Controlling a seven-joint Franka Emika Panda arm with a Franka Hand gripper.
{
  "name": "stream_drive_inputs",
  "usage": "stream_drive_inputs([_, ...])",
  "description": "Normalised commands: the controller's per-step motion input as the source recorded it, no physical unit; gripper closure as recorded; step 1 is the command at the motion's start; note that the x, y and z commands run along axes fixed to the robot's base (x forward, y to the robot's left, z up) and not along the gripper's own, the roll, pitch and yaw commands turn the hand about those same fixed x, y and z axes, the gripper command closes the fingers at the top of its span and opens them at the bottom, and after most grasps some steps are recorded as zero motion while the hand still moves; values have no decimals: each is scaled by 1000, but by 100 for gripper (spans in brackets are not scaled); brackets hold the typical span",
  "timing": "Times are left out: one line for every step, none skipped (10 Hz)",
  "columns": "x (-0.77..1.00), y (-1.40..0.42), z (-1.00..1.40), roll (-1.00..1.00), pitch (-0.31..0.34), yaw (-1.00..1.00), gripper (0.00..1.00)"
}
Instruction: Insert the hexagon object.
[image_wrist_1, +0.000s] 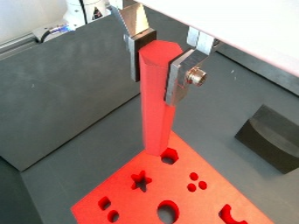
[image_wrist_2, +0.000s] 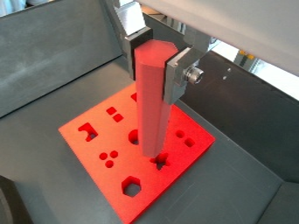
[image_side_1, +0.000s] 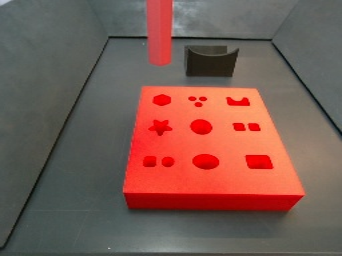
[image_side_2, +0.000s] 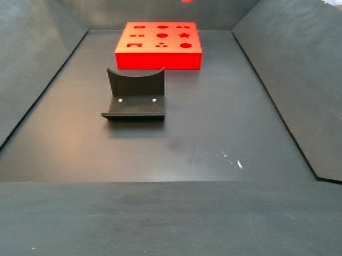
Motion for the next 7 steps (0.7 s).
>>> stream_drive_inputs([0,257,-171,23,0,94,100])
stream_drive_inputs([26,517,-306,7,-6,86,100])
stream_drive_inputs([63,526,-317,29,-4,37,100])
stream_drive_inputs([71,520,-320,43,0,11,100])
stream_drive_inputs([109,417,-323,41,-11,3,100])
stream_drive_inputs([160,160,-586,0,-129,3,100])
stream_drive_inputs([294,0,-474,0,-54,0,100])
